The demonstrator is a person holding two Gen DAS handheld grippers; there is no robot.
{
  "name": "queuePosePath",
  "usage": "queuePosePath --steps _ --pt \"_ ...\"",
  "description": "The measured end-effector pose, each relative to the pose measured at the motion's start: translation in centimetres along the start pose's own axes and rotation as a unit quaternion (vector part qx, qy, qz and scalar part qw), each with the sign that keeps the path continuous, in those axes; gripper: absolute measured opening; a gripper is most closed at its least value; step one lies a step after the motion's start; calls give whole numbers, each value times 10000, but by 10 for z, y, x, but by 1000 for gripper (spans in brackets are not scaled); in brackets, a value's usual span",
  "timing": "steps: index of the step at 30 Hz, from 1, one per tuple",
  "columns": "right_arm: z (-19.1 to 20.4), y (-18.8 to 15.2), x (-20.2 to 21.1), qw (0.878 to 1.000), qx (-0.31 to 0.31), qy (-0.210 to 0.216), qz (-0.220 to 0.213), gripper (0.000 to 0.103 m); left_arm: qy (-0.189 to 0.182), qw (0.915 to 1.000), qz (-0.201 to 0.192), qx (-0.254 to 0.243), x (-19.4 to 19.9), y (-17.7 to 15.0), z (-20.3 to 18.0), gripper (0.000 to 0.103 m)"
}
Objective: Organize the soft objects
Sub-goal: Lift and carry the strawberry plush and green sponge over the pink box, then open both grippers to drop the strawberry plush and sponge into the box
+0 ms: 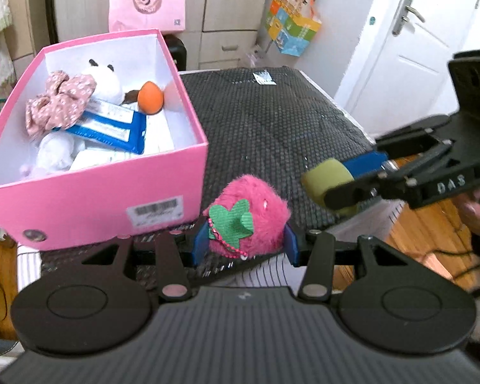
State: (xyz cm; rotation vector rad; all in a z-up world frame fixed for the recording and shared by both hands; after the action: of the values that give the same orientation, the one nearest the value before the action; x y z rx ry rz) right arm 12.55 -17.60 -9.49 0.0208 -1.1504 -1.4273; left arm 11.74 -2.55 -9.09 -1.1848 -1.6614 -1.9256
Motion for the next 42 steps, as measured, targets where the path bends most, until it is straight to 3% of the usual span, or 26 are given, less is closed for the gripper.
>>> queuePosePath --steps 7,15,22,28,34,39,42 --pt "20 22 0 9993 301 -146 -138 44 -390 9989 247 -1 33 2 23 46" --pt "37 59 4 9960 625 -321 -548 44 -469 9974 -483 -241 57 39 43 47" --pt "43 102 -18 9912 1009 -312 -800 45 -646 9962 -542 209 20 73 74 47" --pt "32 147 -49 9888 1204 -383 -792 45 -302 9984 -318 361 -27 95 98 47" --pt "11 180 -74 9940 863 -191 -642 45 -115 9990 -229 357 -59 114 110 47" --pt "-10 200 -97 9937 824 -558 -512 45 -3 9996 -103 274 -79 126 114 47" --pt "-16 206 -111 9945 827 -547 -349 47 113 9995 -15 303 -89 131 119 49"
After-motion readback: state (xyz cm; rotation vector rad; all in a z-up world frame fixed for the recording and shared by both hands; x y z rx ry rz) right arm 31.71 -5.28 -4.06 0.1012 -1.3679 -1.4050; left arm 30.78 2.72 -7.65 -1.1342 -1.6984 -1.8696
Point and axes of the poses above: each gripper's, at about its wrist camera, not at the fingertips, and x roughly against the way its jaws point, z to its left, y to its top, the point moved 8 cm from there along -x, roughly the way its jaws point, and after that the axes turned 12 degrees about y, right-handed, at the moved point
